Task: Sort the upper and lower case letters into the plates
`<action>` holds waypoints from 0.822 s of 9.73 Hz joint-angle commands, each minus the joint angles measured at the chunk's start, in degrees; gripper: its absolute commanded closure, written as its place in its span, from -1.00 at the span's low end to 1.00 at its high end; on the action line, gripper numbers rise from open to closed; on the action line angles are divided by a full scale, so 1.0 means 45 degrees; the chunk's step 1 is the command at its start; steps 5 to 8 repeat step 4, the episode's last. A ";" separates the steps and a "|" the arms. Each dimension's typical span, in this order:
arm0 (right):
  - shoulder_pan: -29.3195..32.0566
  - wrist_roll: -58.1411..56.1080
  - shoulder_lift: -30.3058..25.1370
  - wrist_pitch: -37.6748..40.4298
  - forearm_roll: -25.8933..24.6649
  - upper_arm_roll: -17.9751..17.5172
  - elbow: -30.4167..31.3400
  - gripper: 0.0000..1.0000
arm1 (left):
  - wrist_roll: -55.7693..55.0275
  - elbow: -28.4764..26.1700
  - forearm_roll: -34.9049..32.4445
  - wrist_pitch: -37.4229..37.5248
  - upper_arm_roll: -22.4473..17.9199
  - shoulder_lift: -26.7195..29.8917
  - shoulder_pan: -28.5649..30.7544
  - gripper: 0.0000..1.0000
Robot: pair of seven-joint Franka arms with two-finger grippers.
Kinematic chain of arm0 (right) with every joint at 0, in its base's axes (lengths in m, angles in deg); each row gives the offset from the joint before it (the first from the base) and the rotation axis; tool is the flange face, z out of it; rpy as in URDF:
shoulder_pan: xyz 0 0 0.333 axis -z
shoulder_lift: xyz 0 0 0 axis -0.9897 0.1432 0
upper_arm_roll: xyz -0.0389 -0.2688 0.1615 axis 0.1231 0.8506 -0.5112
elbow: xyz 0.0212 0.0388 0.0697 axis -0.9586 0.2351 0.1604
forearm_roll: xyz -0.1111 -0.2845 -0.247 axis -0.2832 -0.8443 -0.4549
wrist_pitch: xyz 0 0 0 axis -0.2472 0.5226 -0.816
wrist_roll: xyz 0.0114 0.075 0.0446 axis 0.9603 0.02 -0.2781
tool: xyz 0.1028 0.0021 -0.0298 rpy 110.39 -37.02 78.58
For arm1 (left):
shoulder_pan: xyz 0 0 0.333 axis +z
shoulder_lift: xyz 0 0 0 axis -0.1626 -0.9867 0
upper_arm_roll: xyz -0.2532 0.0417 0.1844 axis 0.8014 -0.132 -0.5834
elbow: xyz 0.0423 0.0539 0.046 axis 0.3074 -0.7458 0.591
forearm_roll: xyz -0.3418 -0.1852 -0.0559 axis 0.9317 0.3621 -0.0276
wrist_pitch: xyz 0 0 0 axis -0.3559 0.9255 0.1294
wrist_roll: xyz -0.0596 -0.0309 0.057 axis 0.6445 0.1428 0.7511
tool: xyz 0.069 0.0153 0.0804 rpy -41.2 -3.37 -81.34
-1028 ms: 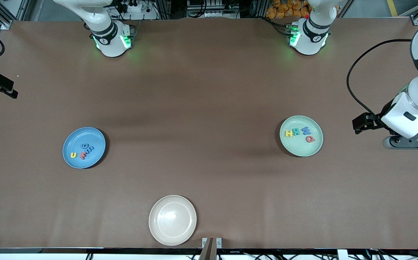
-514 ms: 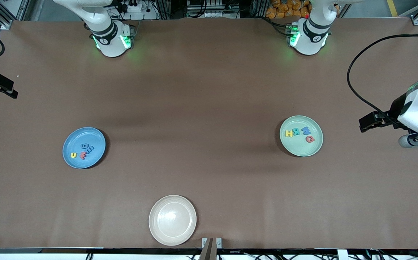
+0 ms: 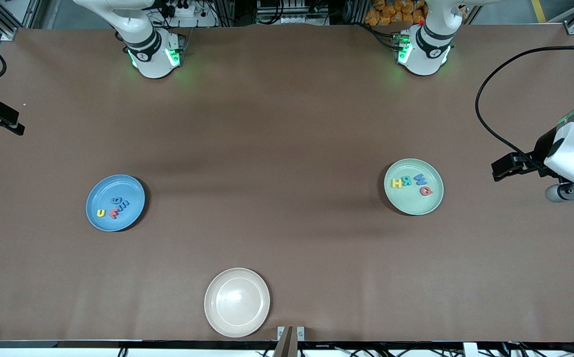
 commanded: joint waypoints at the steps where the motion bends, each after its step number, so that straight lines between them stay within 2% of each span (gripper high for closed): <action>1: 0.0131 0.0093 -0.0117 0.0064 -0.0046 -0.0124 0.0042 -1.00 | 0.0021 -0.0099 0.0268 0.0146 -0.0125 0.0217 -0.0161 -1.00; 8: 0.0131 0.0093 -0.0117 0.0064 -0.0046 -0.0124 0.0081 -1.00 | 0.0060 -0.0099 0.0326 0.0146 -0.0105 0.0217 -0.0122 -1.00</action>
